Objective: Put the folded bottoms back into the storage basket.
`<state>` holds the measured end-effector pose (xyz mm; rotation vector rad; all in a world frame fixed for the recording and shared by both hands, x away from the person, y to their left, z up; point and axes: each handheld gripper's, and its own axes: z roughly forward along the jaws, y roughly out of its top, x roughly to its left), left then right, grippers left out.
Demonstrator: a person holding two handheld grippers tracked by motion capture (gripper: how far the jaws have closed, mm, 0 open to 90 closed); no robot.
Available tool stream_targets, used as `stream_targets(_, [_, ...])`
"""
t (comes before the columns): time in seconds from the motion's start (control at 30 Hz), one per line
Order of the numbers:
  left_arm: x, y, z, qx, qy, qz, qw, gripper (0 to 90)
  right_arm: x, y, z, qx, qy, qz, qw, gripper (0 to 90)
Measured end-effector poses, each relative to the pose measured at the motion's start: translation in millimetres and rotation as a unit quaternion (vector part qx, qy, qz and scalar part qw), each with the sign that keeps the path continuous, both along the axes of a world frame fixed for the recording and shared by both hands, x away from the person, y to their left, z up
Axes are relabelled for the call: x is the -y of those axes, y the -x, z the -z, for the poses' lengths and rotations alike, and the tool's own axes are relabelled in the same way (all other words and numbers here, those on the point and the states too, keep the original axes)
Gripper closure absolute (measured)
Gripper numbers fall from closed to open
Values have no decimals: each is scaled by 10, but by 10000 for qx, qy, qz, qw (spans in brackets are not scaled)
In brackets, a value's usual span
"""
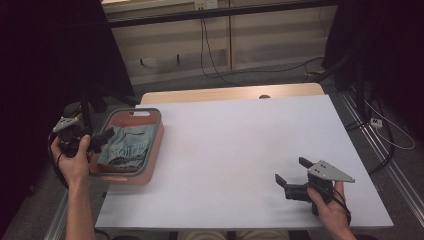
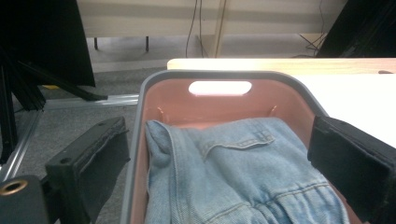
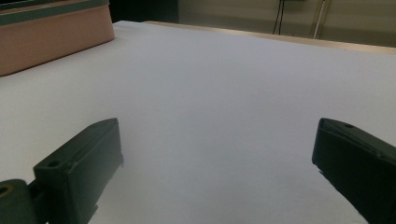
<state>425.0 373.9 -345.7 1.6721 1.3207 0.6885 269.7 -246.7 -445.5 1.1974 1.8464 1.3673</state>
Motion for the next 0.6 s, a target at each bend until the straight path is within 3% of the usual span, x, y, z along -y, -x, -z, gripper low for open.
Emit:
stream_targets(0.33, [114, 137, -90, -15, -181, 191, 9997, 50, 2, -7, 2, -6, 2, 9, 10000, 16])
stream_targets(0.5, [151, 204, -111, 65, -133, 166, 9998, 50, -11, -12, 3, -12, 1, 8, 10000, 16])
stream_targets(0.6, [189, 249, -113, 30, -126, 321, 9994, 50, -12, -14, 4, -14, 8, 4, 10000, 16])
